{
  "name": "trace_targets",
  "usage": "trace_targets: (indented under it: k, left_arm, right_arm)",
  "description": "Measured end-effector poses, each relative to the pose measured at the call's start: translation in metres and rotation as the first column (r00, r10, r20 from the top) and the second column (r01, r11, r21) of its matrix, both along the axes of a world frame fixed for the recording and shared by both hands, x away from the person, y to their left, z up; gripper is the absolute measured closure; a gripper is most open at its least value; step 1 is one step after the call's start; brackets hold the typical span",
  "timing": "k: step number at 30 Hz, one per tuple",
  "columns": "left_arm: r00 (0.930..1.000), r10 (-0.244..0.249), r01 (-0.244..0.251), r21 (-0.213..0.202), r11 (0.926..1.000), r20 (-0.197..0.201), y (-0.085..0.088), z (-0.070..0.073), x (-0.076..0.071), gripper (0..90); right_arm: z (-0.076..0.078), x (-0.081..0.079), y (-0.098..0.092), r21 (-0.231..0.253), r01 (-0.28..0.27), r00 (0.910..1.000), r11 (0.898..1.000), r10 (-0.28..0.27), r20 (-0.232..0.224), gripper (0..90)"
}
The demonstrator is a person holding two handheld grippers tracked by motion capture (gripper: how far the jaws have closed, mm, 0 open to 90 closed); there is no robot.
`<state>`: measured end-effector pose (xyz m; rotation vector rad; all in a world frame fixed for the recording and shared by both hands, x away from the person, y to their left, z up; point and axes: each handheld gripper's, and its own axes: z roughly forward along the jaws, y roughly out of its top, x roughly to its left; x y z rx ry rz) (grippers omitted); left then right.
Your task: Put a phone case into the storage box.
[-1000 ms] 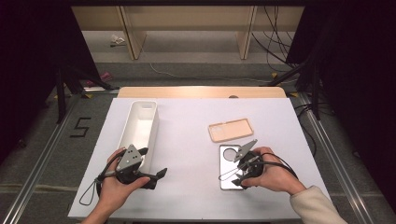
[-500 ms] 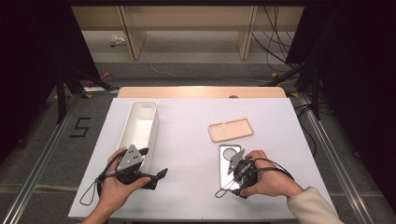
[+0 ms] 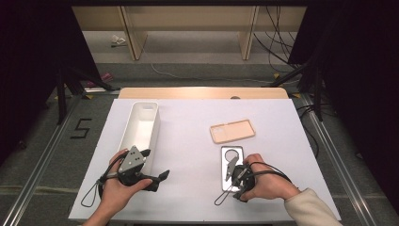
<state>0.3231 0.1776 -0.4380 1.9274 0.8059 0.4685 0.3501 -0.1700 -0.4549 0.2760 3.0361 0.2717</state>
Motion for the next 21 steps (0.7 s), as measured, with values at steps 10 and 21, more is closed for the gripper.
trace_targets:
  k: [10,21]
  left_arm:
    - [1.0000,-0.003,0.003,0.000,1.0000,-0.003,-0.001,-0.001,0.000,1.8]
    - [1.0000,-0.004,0.004,0.000,1.0000,-0.002,-0.001,-0.001,0.000,2.2]
  right_arm:
    - [0.000,0.003,0.008,-0.033,-0.031,0.9995,0.999,0.031,-0.006,42.3]
    - [0.001,0.003,0.014,-0.057,-0.042,0.9989,0.997,0.041,-0.023,53.7]
